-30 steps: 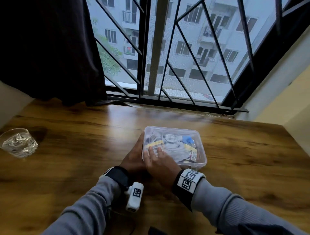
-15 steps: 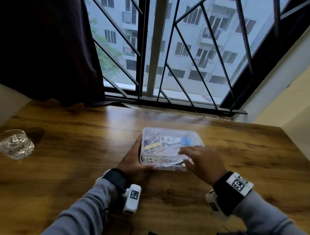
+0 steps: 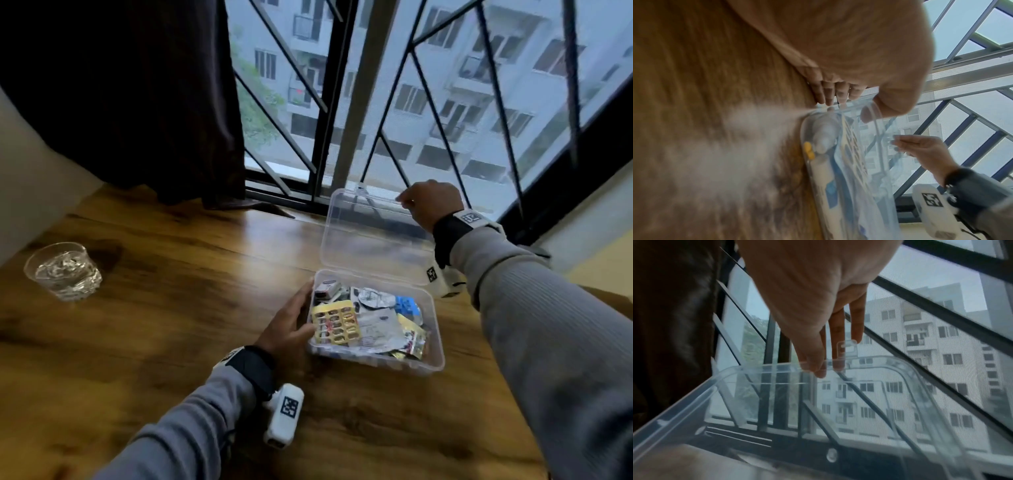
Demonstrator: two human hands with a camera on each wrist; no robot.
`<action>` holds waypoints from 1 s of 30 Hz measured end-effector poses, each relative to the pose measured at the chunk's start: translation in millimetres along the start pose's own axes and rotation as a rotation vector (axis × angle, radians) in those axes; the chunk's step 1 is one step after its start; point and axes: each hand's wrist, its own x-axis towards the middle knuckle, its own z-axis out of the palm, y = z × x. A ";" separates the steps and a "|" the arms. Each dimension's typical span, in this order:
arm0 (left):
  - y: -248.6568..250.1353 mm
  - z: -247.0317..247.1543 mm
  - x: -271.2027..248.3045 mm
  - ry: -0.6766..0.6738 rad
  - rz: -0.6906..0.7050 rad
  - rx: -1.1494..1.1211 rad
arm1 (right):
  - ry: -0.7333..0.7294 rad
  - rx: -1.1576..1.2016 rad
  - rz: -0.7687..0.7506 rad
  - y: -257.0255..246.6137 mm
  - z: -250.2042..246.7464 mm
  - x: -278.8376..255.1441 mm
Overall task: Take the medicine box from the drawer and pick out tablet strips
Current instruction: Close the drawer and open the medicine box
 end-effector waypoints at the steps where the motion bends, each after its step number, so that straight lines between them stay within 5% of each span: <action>1: -1.0 0.1 -0.1 -0.004 -0.002 0.005 | -0.044 0.003 0.021 -1.7 8.7 10.0; 10: -12.0 -2.5 0.5 0.031 -0.008 0.009 | -0.286 0.065 0.011 -21.4 85.1 29.6; 19: -14.5 3.1 3.3 0.049 -0.050 -0.015 | -0.570 0.273 -0.075 -19.2 77.5 16.7; 25: -9.4 1.0 2.6 0.031 -0.020 0.008 | -0.395 0.581 -0.013 -1.7 32.0 -62.9; 30: -9.1 2.1 1.0 0.036 -0.019 -0.007 | -0.419 0.688 0.043 -27.7 14.2 -163.8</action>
